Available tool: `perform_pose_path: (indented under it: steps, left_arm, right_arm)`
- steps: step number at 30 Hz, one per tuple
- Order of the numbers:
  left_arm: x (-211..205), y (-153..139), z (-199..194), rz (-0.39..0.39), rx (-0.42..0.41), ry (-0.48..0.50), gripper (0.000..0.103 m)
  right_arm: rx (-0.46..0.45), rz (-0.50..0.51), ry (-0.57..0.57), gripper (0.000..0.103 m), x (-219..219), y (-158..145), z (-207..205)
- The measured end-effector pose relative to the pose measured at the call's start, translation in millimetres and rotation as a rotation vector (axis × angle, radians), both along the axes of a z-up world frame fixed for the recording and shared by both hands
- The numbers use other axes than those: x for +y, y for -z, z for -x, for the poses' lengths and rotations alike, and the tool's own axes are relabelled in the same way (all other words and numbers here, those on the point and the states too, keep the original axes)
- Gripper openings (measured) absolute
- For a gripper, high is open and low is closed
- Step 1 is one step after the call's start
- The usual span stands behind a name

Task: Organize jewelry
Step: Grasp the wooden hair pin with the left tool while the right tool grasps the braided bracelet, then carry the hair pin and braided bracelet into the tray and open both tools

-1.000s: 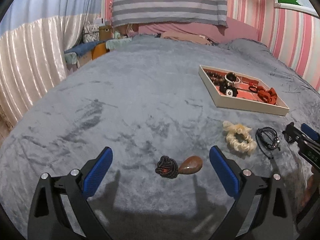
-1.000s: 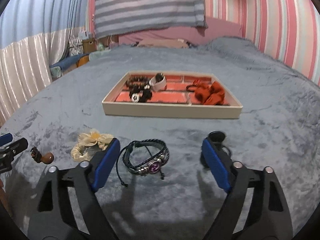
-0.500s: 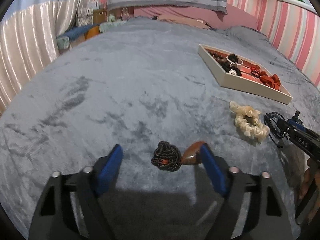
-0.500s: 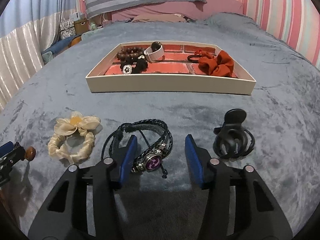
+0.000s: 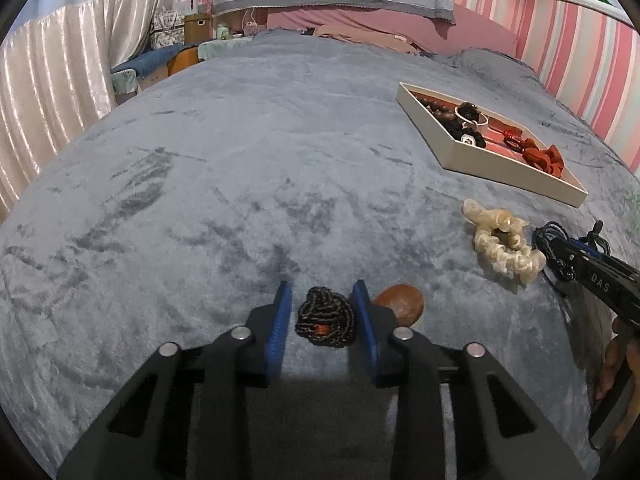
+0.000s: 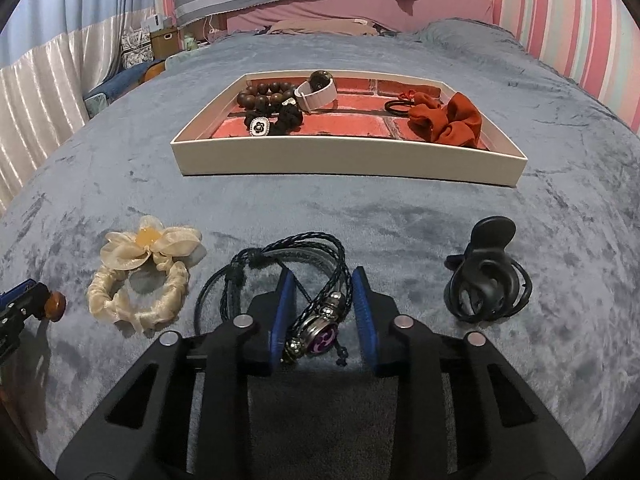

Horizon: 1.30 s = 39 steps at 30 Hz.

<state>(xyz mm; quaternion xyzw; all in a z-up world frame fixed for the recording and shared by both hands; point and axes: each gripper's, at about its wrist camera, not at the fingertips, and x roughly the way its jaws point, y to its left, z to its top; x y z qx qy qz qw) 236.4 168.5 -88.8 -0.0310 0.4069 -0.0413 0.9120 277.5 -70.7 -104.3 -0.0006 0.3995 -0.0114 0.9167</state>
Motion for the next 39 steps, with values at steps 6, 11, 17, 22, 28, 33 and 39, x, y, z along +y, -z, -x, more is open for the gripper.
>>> perform_pose_path:
  steps: [6,11,17,22,28,33,39]
  left_arm:
    - [-2,-1,1,-0.004,-0.013,-0.001,0.025]
    - [-2,-3,1,0.008,-0.020,0.003,0.025]
    - [0,-13,0,0.015,-0.059,0.002,0.025]
    - [-2,-35,1,0.035,-0.111,-0.007,0.025]
    - [-2,-65,-1,0.094,-0.152,-0.011,0.024]
    - [-12,-97,-8,0.122,-0.187,-0.008,0.024]
    - [-48,-135,-25,0.124,-0.233,0.013,0.024]
  right_arm:
    - [0.002,0.006,-0.005,0.022,2,2,1]
    - [-0.002,0.003,-0.005,0.019,1,2,1]
    - [-0.034,-0.021,0.003,0.015,-4,-5,5]
    - [-0.070,-0.027,-0.017,0.015,-3,-19,11]
    - [-0.117,-0.053,-0.046,0.015,-5,-49,14]
    - [-0.152,-0.066,-0.066,0.015,-12,-79,11]
    - [-0.200,-0.068,-0.079,0.015,-37,-116,-5]
